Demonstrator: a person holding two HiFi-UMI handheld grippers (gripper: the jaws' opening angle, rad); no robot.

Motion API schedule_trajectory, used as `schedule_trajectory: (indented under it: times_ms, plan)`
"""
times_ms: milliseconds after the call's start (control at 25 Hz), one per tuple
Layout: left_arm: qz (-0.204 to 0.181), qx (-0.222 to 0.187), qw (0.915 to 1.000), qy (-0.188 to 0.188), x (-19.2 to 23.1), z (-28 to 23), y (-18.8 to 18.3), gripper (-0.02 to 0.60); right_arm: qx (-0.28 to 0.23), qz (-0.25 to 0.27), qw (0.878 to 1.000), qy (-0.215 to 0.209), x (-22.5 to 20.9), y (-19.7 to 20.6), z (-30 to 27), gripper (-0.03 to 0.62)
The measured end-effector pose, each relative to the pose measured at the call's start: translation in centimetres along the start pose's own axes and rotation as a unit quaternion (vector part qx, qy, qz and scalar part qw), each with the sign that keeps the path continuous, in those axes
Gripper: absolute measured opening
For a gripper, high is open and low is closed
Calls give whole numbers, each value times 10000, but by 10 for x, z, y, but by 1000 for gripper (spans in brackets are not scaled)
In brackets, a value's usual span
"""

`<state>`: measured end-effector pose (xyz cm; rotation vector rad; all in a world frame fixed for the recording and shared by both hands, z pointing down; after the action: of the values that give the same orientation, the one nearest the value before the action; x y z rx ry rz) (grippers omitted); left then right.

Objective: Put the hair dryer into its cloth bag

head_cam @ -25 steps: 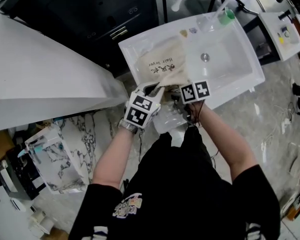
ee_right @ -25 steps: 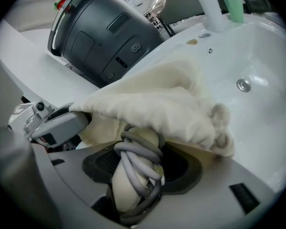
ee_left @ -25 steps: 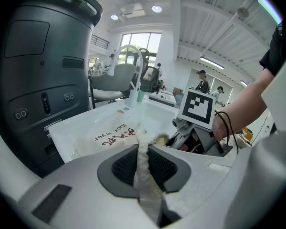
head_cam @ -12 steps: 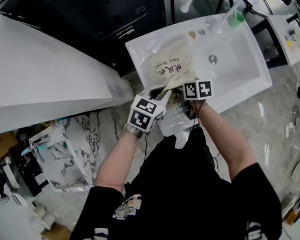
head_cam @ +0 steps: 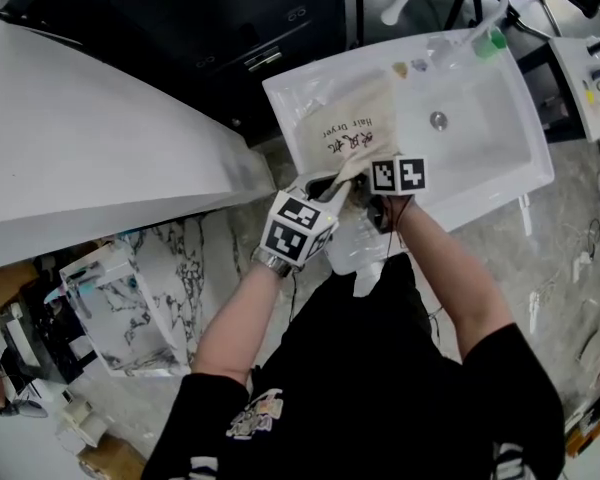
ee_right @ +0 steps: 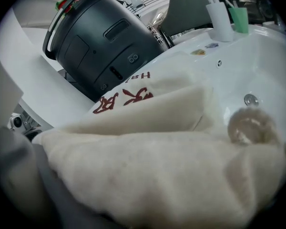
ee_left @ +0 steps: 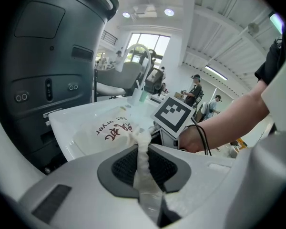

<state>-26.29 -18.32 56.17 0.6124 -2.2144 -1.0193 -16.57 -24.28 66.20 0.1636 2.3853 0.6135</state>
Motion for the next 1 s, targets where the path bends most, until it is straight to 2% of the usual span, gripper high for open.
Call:
schedule_trajectory:
  times_ms: [320, 560, 680, 760, 1000]
  plan:
    - [114, 13, 9999, -39, 3, -3, 5, 43, 25, 121, 9999, 73, -4, 3, -4, 238]
    - [144, 51, 9999, -81, 1, -3, 9, 44, 144, 551, 9981, 241, -4, 6, -6, 245]
    - [135, 49, 9998, -117, -1, -4, 10, 46, 171, 507, 9984, 177, -4, 8, -5, 263]
    - [120, 39, 9998, -150, -2, -4, 10, 48, 169, 477, 9987, 96, -3, 9, -3, 301]
    - [98, 9, 9996, -266, -1, -3, 10, 60, 204, 486, 9986, -22, 2, 11, 7, 360]
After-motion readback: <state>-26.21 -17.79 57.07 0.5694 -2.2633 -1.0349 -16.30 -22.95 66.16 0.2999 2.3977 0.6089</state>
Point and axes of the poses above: the fingertips, and each gripper's own axes: z backward along the fingers, x to its left, y out of its underside, the point moved 6 cm from there along z, backward along the fingers, and after that the axes turned 5 degrees about -x, right-handed, at the moved point
